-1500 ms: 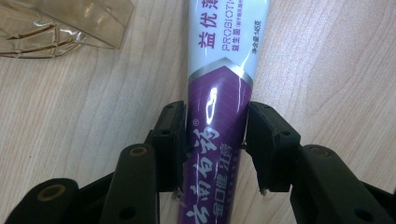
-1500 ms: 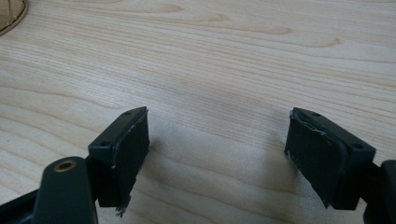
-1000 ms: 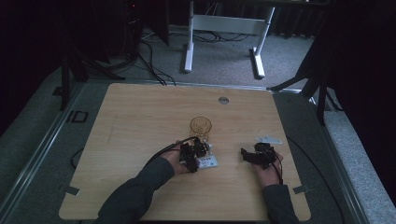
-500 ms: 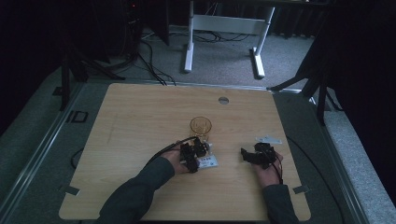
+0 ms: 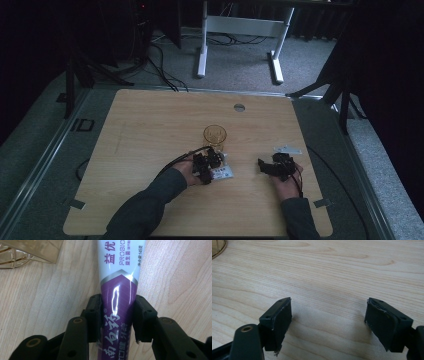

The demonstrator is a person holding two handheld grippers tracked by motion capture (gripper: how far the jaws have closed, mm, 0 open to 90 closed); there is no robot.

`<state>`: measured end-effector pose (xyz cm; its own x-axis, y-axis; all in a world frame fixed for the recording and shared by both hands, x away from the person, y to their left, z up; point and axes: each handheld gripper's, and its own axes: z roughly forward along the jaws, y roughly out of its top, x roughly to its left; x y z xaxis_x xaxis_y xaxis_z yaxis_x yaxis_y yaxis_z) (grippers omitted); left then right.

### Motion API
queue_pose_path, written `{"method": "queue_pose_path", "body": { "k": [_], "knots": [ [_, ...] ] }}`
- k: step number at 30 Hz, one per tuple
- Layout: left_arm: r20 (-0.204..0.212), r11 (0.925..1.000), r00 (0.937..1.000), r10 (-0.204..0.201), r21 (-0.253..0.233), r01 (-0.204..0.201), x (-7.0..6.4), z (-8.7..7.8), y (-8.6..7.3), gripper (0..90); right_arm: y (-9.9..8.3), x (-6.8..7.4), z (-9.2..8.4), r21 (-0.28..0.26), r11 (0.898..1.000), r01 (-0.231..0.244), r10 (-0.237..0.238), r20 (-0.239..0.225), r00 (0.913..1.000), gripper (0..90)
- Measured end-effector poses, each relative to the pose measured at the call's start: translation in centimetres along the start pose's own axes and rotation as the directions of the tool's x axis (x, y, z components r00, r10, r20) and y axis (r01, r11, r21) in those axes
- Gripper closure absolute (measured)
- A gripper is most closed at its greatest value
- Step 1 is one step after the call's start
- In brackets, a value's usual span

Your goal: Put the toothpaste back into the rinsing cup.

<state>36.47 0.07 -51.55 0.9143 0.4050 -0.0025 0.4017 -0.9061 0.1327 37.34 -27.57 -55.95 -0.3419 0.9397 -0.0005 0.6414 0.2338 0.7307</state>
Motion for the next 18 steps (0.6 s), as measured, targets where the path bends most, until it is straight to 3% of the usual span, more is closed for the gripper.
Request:
{"method": "queue_pose_path", "body": {
  "k": [18],
  "knots": [
    [-0.003,0.9995,0.9995,-0.031,0.007,0.031,0.19,-0.65,-0.87,71.4,0.0,0.0,0.0,0.0,1.0,0.0,0.0,0.0,1.0,21.1]
  ]
}}
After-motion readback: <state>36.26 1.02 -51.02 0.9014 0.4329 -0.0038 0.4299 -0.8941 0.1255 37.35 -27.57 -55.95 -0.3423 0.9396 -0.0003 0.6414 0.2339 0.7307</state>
